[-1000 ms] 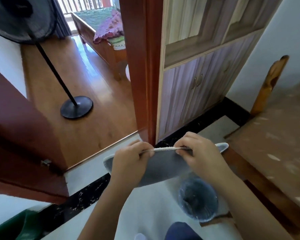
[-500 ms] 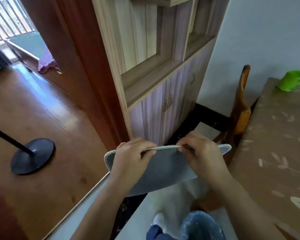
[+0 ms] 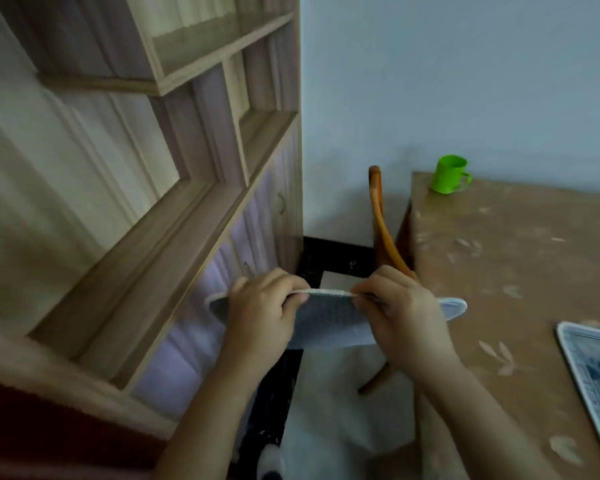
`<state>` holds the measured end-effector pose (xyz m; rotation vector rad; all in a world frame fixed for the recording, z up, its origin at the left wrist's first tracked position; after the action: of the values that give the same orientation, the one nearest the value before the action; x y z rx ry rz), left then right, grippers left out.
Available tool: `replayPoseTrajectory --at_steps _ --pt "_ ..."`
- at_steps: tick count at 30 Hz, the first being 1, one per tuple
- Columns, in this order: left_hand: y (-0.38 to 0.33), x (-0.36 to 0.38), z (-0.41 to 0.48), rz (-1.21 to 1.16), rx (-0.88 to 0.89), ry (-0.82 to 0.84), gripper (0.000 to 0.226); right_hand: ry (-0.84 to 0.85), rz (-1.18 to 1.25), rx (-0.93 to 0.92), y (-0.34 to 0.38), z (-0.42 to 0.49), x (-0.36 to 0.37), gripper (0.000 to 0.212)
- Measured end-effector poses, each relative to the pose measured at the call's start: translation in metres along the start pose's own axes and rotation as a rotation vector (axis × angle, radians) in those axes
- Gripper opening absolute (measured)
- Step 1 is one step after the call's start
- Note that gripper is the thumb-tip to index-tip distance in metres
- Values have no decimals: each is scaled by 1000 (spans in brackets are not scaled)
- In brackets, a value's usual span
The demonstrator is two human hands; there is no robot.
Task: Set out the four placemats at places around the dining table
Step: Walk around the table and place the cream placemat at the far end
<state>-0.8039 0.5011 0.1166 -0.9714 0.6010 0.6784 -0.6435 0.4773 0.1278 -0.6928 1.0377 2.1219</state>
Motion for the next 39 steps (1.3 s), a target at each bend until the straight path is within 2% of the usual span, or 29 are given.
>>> replayPoseTrajectory --at_steps 6,14,19,23,28,35,39 --pt "8 58 111 -76 175 140 9 -105 -128 186 -61 57 -3 11" --pt "-5 136 225 -164 454 292 6 -245 -183 444 -144 102 -3 10" --pt "-31 195 267 -217 580 408 7 -313 -161 616 -197 99 -14 12" --pt "-59 242 304 -286 649 464 2 -390 -243 713 -239 106 -30 10" --pt "-104 295 338 -331 777 545 7 -454 -320 823 -286 110 -58 8" --pt "-172 338 360 -439 893 637 10 -565 -452 922 -313 106 -106 8" --pt "-214 352 365 -529 953 704 4 -604 -599 939 -314 104 -140 6"
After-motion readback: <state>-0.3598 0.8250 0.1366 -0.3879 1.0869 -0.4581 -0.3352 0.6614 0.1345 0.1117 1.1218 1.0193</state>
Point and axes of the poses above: each hand's wrist, its own z-axis towards the middle knuckle, its own x-axis out of the palm, y = z × x, the point moved 6 cm from there along z, towards the middle knuckle, and after that the axes turned 6 degrees about -x, right-handed, at the moved point
